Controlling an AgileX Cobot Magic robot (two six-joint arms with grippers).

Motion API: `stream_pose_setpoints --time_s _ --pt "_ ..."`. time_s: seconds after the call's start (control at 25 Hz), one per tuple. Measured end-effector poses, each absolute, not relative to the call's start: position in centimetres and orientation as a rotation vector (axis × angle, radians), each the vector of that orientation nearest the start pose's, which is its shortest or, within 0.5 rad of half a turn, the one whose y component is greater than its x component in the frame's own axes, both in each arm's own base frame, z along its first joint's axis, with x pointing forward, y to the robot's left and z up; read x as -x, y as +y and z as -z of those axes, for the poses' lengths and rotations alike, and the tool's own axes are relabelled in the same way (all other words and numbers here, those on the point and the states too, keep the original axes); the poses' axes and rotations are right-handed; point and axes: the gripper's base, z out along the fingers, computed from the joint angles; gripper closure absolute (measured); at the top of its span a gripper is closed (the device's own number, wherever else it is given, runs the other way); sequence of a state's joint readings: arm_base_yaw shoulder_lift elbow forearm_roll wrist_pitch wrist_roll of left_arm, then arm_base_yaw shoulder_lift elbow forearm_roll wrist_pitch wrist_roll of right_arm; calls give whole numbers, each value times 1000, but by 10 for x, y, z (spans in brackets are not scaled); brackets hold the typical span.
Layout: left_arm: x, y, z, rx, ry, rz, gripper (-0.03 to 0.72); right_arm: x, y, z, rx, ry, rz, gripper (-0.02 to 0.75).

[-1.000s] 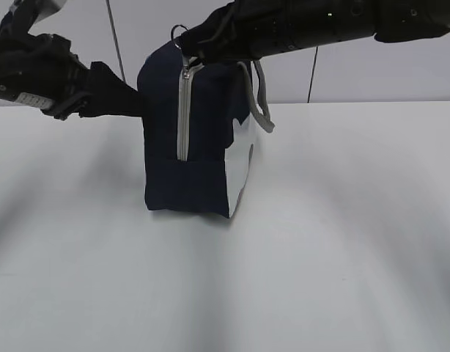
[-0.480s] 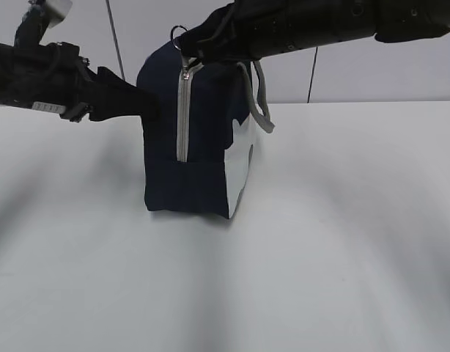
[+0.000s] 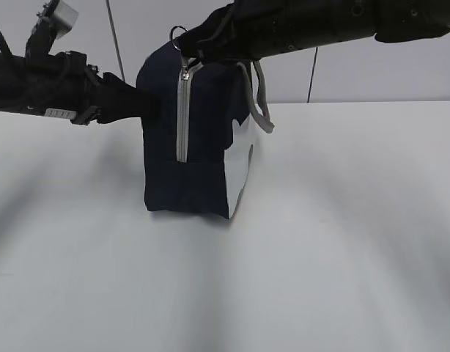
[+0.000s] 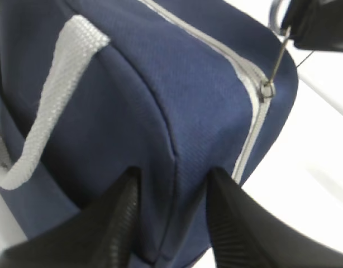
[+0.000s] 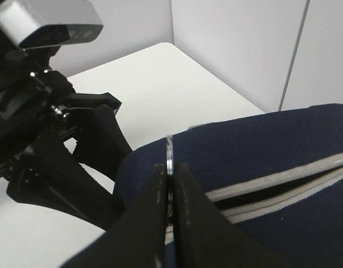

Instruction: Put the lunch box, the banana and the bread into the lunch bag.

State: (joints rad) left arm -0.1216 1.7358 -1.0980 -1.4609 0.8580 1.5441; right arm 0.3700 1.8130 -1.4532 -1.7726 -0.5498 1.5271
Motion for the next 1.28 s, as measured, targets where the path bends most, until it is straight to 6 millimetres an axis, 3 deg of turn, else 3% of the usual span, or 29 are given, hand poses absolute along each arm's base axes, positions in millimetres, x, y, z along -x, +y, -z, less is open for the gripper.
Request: stream_pose_setpoints --time_s 0.36,0.56,1.28 --pt "-346 -112 -246 -711 1995 946 504 -379 197 -312 940 1711 -592 754" --pt "-345 -113 -245 -717 1995 965 673 -379 197 -311 936 1716 -598 754" --pt "-345 -113 -245 -712 2001 979 683 -380 196 -315 872 1744 -633 754"
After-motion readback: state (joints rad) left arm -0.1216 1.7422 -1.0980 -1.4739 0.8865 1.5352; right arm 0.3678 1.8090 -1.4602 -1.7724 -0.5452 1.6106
